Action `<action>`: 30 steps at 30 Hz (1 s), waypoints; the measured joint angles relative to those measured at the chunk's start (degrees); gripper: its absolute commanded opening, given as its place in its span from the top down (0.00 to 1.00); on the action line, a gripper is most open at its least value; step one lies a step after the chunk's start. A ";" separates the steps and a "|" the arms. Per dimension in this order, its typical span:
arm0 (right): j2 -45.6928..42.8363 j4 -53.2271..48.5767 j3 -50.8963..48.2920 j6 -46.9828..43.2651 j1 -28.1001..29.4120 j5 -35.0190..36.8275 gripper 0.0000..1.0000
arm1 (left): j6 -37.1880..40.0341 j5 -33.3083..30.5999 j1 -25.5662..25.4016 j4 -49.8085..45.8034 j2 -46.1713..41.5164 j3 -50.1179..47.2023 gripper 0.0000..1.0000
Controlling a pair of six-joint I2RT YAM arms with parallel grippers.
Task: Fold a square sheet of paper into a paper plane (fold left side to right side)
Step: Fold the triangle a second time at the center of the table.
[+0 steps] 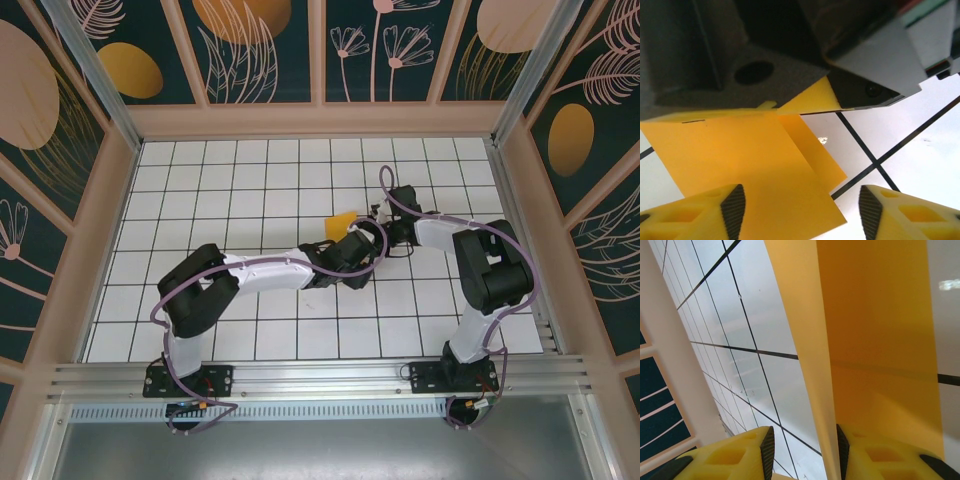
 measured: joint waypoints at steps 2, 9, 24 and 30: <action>0.00 0.00 0.00 0.13 0.00 0.00 0.60 | 0.11 -0.74 -0.04 -0.44 0.09 0.26 0.47; 0.00 -0.04 0.00 -0.07 0.02 0.24 0.60 | 0.66 -0.94 -0.04 -0.90 0.09 0.46 0.64; -0.09 -0.79 0.00 -1.88 0.07 1.79 0.58 | 1.40 -0.52 -0.04 -2.29 0.09 0.48 0.97; -3.85 -1.57 -0.81 -3.23 -0.94 4.24 0.43 | 1.38 1.51 0.17 -1.60 -0.35 0.74 0.97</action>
